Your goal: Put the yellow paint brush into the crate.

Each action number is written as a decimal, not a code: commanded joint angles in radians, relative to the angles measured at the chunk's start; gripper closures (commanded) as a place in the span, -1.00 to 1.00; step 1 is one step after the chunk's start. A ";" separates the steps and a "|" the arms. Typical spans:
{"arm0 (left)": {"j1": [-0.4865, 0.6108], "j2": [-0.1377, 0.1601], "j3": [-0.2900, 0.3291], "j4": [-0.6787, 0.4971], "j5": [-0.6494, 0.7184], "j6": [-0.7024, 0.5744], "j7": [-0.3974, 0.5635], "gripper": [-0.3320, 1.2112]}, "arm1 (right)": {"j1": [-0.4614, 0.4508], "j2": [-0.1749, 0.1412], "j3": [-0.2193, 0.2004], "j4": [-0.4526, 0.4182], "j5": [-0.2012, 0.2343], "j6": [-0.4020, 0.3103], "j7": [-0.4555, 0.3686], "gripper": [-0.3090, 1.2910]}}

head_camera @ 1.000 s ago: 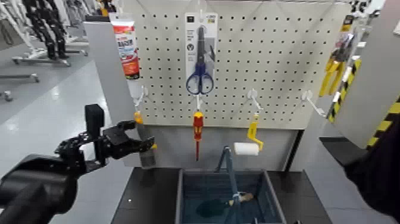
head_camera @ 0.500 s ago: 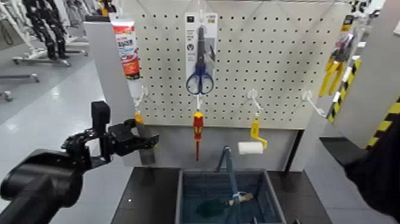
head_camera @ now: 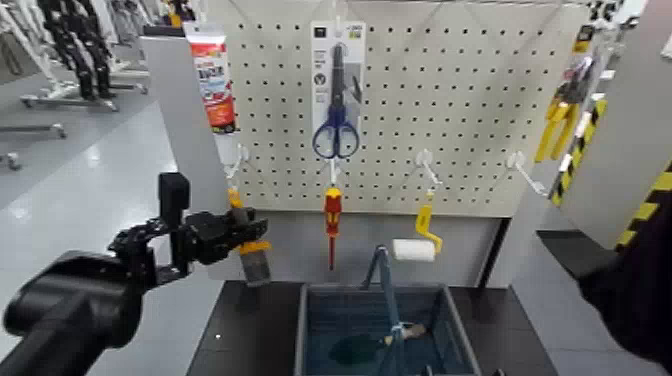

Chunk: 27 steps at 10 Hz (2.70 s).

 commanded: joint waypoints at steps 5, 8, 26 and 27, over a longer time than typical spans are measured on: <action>0.009 -0.002 0.002 -0.013 0.001 -0.010 0.004 0.88 | -0.003 -0.003 0.000 0.006 -0.002 -0.005 0.000 -0.45; 0.041 -0.005 0.021 -0.082 0.003 0.016 0.002 0.88 | -0.001 -0.005 0.000 0.006 -0.005 -0.005 0.000 -0.45; 0.265 -0.083 0.027 -0.378 0.392 0.105 0.075 0.89 | 0.002 0.003 0.000 0.006 -0.008 -0.002 0.000 -0.45; 0.264 -0.088 0.001 -0.340 0.403 0.091 0.082 0.89 | 0.000 0.003 0.001 0.006 -0.008 -0.002 0.000 -0.45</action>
